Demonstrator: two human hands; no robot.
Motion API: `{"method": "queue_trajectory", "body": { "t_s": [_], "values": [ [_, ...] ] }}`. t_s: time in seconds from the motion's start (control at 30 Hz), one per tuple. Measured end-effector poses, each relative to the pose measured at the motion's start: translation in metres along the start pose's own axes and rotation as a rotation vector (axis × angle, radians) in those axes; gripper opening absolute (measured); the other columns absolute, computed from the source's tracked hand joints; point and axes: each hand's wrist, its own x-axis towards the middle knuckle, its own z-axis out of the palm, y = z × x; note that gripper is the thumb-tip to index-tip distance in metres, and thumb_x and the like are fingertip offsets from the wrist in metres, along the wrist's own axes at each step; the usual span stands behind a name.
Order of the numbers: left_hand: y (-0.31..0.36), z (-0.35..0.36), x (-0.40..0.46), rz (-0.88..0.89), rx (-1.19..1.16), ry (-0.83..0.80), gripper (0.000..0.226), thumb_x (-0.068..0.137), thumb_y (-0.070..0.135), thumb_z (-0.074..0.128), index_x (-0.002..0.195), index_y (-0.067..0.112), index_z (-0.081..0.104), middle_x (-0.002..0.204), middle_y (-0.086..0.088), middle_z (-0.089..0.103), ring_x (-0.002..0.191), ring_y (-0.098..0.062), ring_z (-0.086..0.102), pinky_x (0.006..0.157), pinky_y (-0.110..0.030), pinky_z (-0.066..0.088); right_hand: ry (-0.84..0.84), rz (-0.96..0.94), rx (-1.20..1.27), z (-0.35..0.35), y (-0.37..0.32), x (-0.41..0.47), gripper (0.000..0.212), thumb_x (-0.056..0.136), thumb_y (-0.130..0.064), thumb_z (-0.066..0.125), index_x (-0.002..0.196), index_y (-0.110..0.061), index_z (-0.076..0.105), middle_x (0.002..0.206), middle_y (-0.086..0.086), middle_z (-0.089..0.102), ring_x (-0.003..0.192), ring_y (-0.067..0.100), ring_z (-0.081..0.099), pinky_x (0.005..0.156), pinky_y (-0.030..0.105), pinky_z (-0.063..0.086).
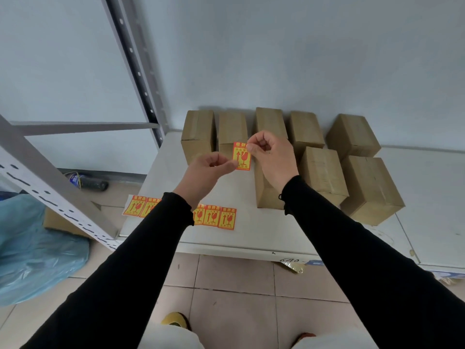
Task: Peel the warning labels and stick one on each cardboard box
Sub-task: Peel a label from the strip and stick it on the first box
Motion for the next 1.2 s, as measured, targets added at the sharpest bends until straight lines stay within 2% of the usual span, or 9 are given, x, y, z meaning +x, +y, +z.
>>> {"method": "queue_trajectory", "body": {
  "t_s": [0.13, 0.3, 0.5, 0.6, 0.73, 0.87, 1.0, 1.07, 1.2],
  "values": [
    [0.003, -0.013, 0.011, 0.010, -0.002, 0.031, 0.020, 0.090, 0.030, 0.071, 0.092, 0.011, 0.073, 0.081, -0.007, 0.064, 0.075, -0.013, 0.053, 0.067, -0.022, 0.042, -0.029, -0.008, 0.032, 0.008, -0.009, 0.014, 0.006, 0.097, -0.022, 0.063, 0.093, -0.018, 0.065, 0.089, -0.005, 0.068, 0.087, 0.010, 0.065, 0.077, 0.018, 0.053],
    [0.001, -0.036, 0.028, 0.015, 0.005, 0.090, 0.019, 0.087, 0.027, 0.073, 0.094, 0.009, 0.071, 0.088, -0.010, 0.070, 0.078, -0.014, 0.058, 0.073, -0.028, 0.046, -0.052, 0.007, 0.131, 0.023, -0.020, 0.037, 0.005, 0.097, -0.018, 0.063, 0.092, -0.016, 0.065, 0.088, -0.004, 0.067, 0.083, 0.009, 0.062, 0.076, 0.019, 0.051],
    [0.007, -0.064, 0.057, -0.020, 0.015, 0.124, 0.020, 0.088, 0.027, 0.073, 0.096, 0.009, 0.074, 0.092, -0.006, 0.073, 0.081, -0.012, 0.059, 0.068, -0.020, 0.041, -0.079, 0.032, 0.198, 0.046, -0.033, 0.075, 0.004, 0.096, -0.016, 0.065, 0.096, -0.013, 0.067, 0.087, -0.006, 0.065, 0.080, 0.005, 0.058, 0.072, 0.015, 0.046],
    [0.010, -0.079, 0.079, -0.055, 0.037, 0.149, 0.019, 0.090, 0.027, 0.070, 0.098, 0.010, 0.074, 0.091, -0.001, 0.071, 0.082, -0.009, 0.059, 0.066, -0.020, 0.037, -0.101, 0.031, 0.146, 0.061, -0.035, 0.100, 0.008, 0.097, -0.016, 0.063, 0.098, -0.010, 0.068, 0.086, -0.006, 0.064, 0.077, 0.004, 0.057, 0.071, 0.017, 0.045],
    [0.011, -0.094, 0.110, -0.111, 0.067, 0.178, 0.022, 0.089, 0.023, 0.069, 0.100, 0.004, 0.074, 0.084, 0.000, 0.062, 0.079, -0.010, 0.051, 0.067, -0.023, 0.038, -0.130, 0.035, 0.041, 0.086, -0.032, 0.133, 0.009, 0.097, -0.018, 0.062, 0.099, -0.012, 0.068, 0.093, -0.003, 0.066, 0.085, 0.010, 0.059, 0.080, 0.024, 0.050],
    [0.005, -0.096, 0.131, -0.176, 0.133, 0.198, 0.015, 0.091, 0.020, 0.068, 0.097, 0.007, 0.071, 0.084, 0.000, 0.060, 0.083, -0.013, 0.053, 0.078, -0.028, 0.039, -0.149, 0.068, -0.041, 0.108, -0.022, 0.154, 0.006, 0.096, -0.021, 0.064, 0.097, -0.018, 0.068, 0.096, -0.005, 0.067, 0.088, 0.010, 0.061, 0.072, 0.021, 0.045],
    [-0.006, -0.096, 0.147, -0.231, 0.169, 0.223, 0.018, 0.089, 0.018, 0.068, 0.101, 0.004, 0.071, 0.093, -0.006, 0.064, 0.089, -0.018, 0.056, 0.063, -0.022, 0.039, -0.157, 0.056, -0.120, 0.122, -0.016, 0.165, 0.005, 0.096, -0.019, 0.063, 0.091, -0.019, 0.065, 0.095, -0.005, 0.066, 0.089, 0.013, 0.062, 0.074, 0.025, 0.047],
    [-0.010, -0.095, 0.153, -0.247, 0.172, 0.232, 0.021, 0.087, 0.017, 0.068, 0.102, 0.002, 0.072, 0.100, -0.012, 0.068, 0.089, -0.020, 0.058, 0.063, -0.023, 0.040, -0.158, 0.054, -0.172, 0.125, -0.013, 0.167, 0.006, 0.096, -0.018, 0.062, 0.090, -0.019, 0.064, 0.096, -0.004, 0.065, 0.090, 0.015, 0.062, 0.076, 0.027, 0.049],
    [-0.015, -0.091, 0.161, -0.251, 0.172, 0.215, 0.021, 0.086, 0.017, 0.070, 0.100, 0.003, 0.072, 0.099, -0.013, 0.071, 0.077, -0.017, 0.061, 0.058, -0.023, 0.041, -0.167, 0.037, -0.255, 0.125, -0.007, 0.167, 0.007, 0.097, -0.019, 0.059, 0.090, -0.019, 0.063, 0.096, -0.004, 0.064, 0.089, 0.015, 0.059, 0.074, 0.027, 0.045]
  ]
}}
